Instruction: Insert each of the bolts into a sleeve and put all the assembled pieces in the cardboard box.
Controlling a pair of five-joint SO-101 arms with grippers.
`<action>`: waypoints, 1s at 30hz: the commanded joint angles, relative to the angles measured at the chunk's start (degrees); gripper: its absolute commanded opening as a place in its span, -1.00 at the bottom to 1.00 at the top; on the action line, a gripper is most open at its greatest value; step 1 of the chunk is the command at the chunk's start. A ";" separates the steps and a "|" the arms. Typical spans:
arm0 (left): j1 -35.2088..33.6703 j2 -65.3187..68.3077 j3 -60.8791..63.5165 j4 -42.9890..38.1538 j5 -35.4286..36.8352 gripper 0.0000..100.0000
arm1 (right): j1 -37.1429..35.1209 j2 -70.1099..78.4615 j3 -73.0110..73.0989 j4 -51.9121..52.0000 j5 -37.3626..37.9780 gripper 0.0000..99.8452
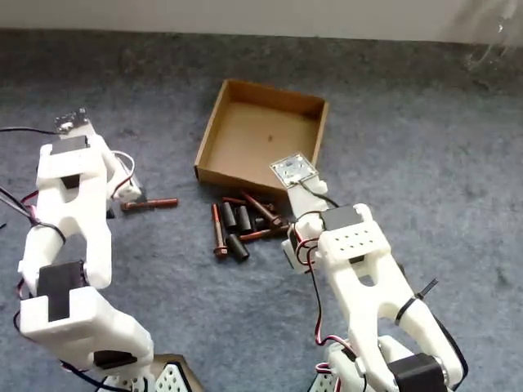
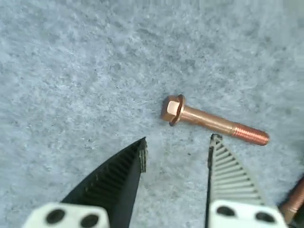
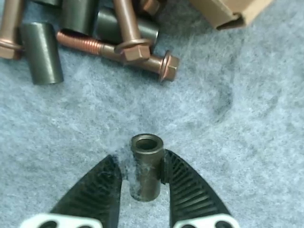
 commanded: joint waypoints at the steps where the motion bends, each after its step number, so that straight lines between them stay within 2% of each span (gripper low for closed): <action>1: 2.51 -0.40 -4.00 0.70 5.10 -0.60 | -0.48 -2.51 -0.57 -0.48 -0.26 -0.99; 7: 4.44 -0.31 -1.19 -4.66 11.87 -0.60 | -0.48 -2.51 -0.57 -0.48 -0.26 -0.99; 13: 4.09 -0.31 8.04 -14.68 12.31 -0.60 | -0.48 -2.51 -0.57 -0.40 -0.26 -0.99; 21: 4.09 -0.31 12.00 -15.74 11.69 -0.62 | -0.48 -2.51 -0.57 -0.40 -0.26 -0.99; 27: 4.18 -0.40 13.93 -15.65 2.20 -0.88 | -0.31 -2.51 -0.57 -0.40 -0.26 -0.99; 30: 4.26 -0.92 13.58 -14.24 -7.47 -0.88 | -0.31 -2.51 -0.48 -0.40 -0.26 -0.99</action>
